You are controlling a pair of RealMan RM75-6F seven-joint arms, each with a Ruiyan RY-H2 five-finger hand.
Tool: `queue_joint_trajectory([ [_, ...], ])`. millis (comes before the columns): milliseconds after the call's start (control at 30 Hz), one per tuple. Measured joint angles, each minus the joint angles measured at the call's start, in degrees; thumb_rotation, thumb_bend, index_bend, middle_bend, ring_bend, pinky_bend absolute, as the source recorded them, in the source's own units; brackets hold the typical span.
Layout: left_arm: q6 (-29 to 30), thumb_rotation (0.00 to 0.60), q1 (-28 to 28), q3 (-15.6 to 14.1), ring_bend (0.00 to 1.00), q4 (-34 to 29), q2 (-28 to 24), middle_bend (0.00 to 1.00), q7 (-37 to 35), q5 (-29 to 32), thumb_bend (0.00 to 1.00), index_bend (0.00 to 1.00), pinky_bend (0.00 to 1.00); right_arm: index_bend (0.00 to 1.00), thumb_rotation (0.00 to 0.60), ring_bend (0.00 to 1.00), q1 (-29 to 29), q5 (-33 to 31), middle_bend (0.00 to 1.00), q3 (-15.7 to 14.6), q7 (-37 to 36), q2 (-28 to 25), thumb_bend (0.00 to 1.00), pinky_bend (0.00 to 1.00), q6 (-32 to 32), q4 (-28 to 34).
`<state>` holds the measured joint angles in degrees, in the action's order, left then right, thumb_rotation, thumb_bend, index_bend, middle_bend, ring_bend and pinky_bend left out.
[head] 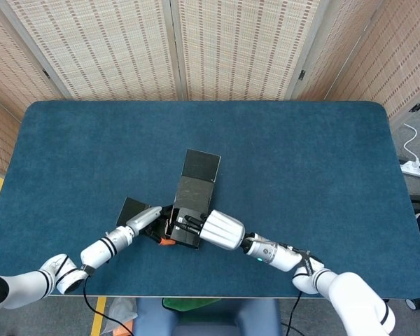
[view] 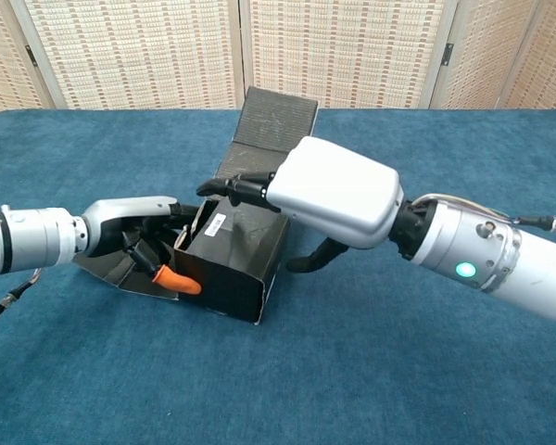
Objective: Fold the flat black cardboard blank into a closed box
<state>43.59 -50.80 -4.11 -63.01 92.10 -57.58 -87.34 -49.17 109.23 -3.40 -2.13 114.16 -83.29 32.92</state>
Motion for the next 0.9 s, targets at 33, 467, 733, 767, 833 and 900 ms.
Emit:
queue_joint_trajectory([
  [33, -0.34, 0.600, 0.18, 0.25, 0.59, 0.19, 0.49, 0.25, 1.23, 0.47, 0.23, 0.22, 0.86, 0.14, 0.600, 0.73, 0.16, 0.14, 0.31, -0.32, -0.14, 0.60, 0.00, 1.00, -0.22, -1.20],
  [467, -4.26, 0.600, 0.09, 2.11, 0.59, -2.22, -0.72, 0.21, 4.79, 2.60, 0.23, 0.11, 0.86, 0.18, 0.600, 0.73, 0.35, -0.75, 0.32, -2.15, -3.62, 4.76, 0.03, 1.00, -0.78, -9.11],
  [733, -5.09, 0.600, 0.16, 2.58, 0.59, -3.09, -1.06, 0.19, 5.65, 2.62, 0.23, 0.10, 0.85, 0.19, 0.600, 0.73, -0.12, -1.23, 0.32, -2.75, -3.86, 4.51, 0.08, 1.00, -0.17, -8.69],
  [767, -5.11, 0.600, 0.20, 2.67, 0.59, -3.12, -1.04, 0.19, 5.68, 2.67, 0.23, 0.10, 0.85, 0.19, 0.600, 0.73, -0.18, -1.34, 0.32, -2.77, -3.78, 4.45, 0.09, 1.00, -0.07, -8.58],
  [833, -5.22, 0.600, 0.27, 2.82, 0.59, -3.10, -0.97, 0.20, 5.91, 2.80, 0.23, 0.11, 0.85, 0.19, 0.600, 0.73, -0.28, -1.65, 0.32, -2.67, -3.71, 4.37, 0.10, 1.00, 0.09, -8.29],
  [900, -5.40, 0.600, 0.32, 2.93, 0.59, -3.06, -0.90, 0.21, 6.20, 2.92, 0.23, 0.12, 0.85, 0.20, 0.600, 0.73, -0.59, -1.97, 0.32, -2.45, -3.76, 4.30, 0.10, 1.00, 0.25, -7.97],
])
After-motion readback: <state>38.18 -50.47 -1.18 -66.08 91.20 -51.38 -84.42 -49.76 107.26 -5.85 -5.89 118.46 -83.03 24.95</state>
